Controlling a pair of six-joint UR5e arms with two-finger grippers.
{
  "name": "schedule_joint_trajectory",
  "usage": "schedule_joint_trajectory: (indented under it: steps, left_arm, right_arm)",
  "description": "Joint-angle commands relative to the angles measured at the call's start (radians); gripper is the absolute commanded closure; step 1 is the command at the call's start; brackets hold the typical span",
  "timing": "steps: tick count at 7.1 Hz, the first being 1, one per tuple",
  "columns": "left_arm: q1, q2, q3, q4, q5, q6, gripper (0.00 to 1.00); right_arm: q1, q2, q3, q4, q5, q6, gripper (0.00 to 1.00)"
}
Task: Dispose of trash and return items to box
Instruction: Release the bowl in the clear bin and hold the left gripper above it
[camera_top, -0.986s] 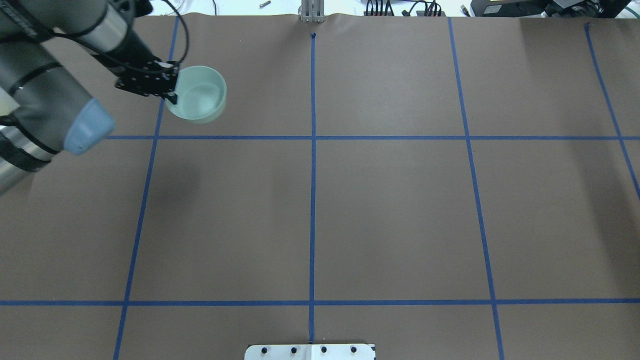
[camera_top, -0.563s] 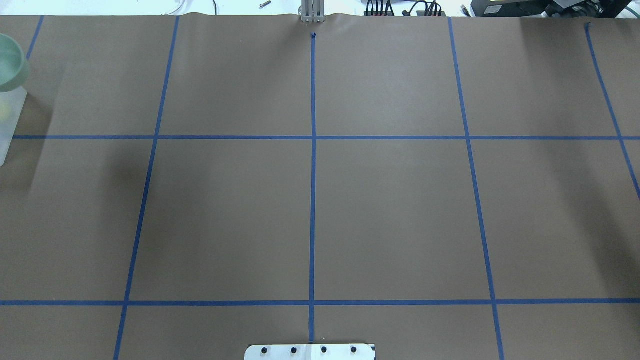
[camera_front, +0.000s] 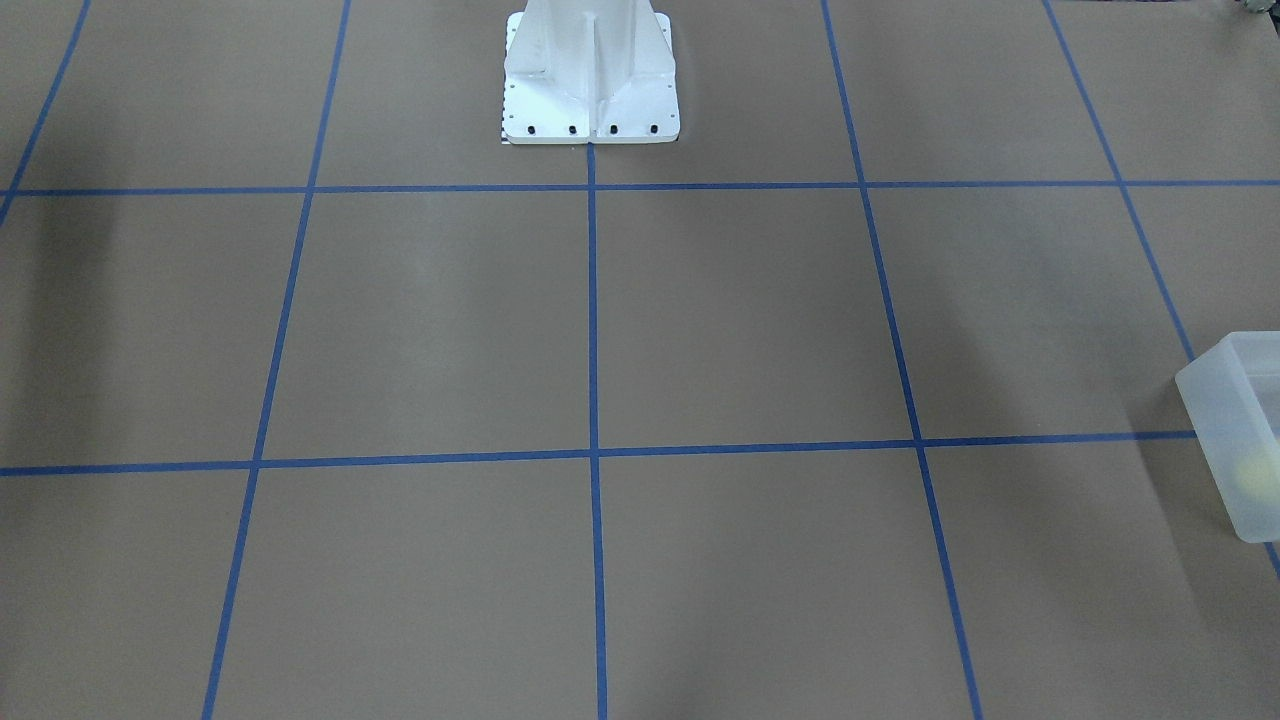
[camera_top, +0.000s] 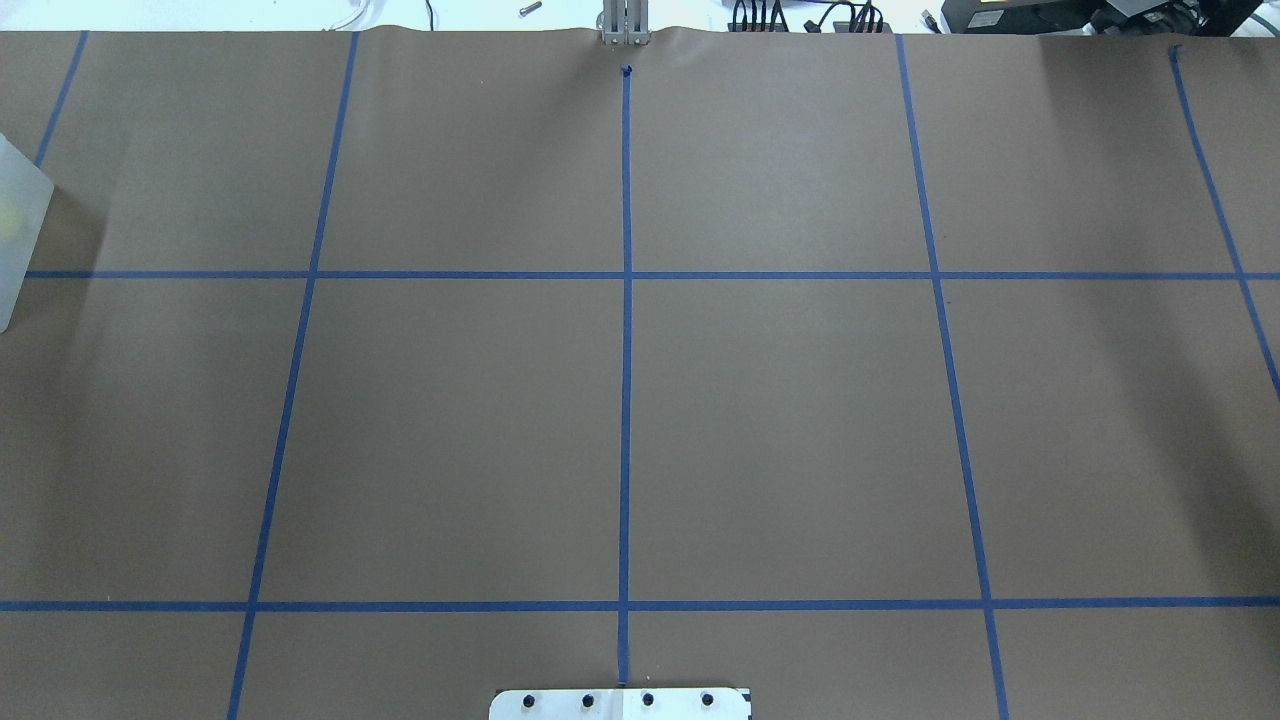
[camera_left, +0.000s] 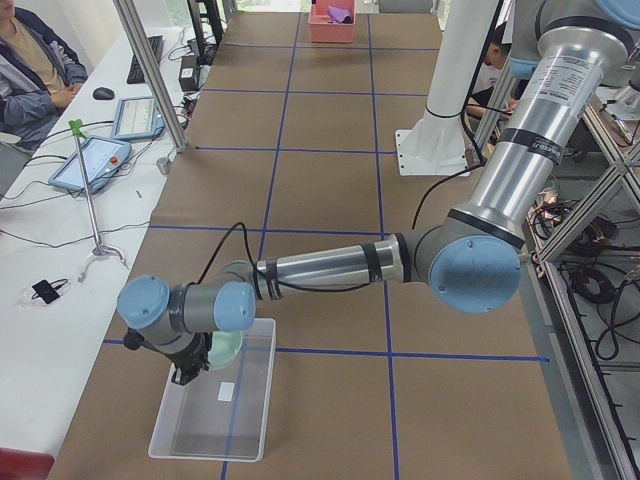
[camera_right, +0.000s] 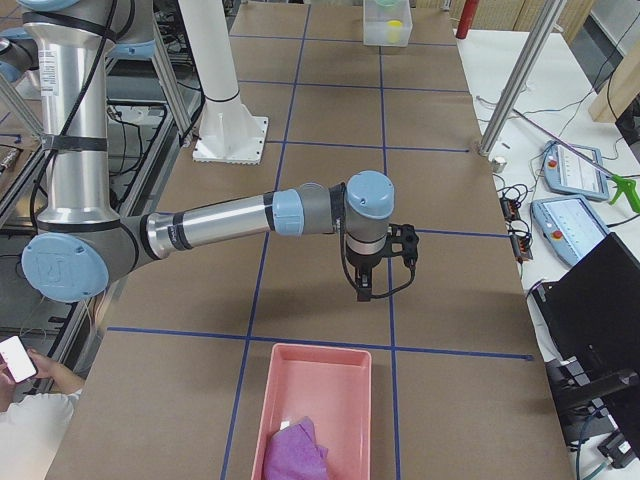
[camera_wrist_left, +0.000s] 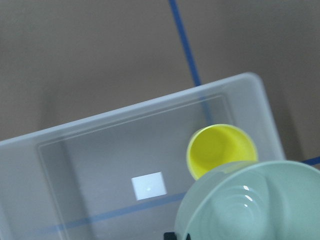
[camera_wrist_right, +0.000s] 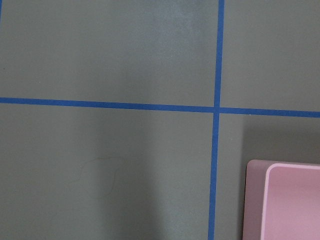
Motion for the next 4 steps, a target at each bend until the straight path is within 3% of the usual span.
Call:
schedule_joint_trajectory:
  steps: [1, 2, 4]
  left_arm:
    - [-0.003, -0.011, 0.112, -0.071, -0.021, -0.062, 1.00]
    - [0.000, -0.019, 0.137, -0.074, -0.024, -0.069, 1.00]
    - [0.033, -0.034, 0.268, -0.279, -0.023, -0.191, 1.00]
  right_arm:
    - [0.000, -0.003, 0.000, 0.000, 0.001, 0.000, 0.00]
    - [0.000, -0.004, 0.000, 0.000, 0.004, 0.000, 0.00]
    - [-0.002, -0.003, -0.006, 0.000, 0.004, 0.002, 0.00]
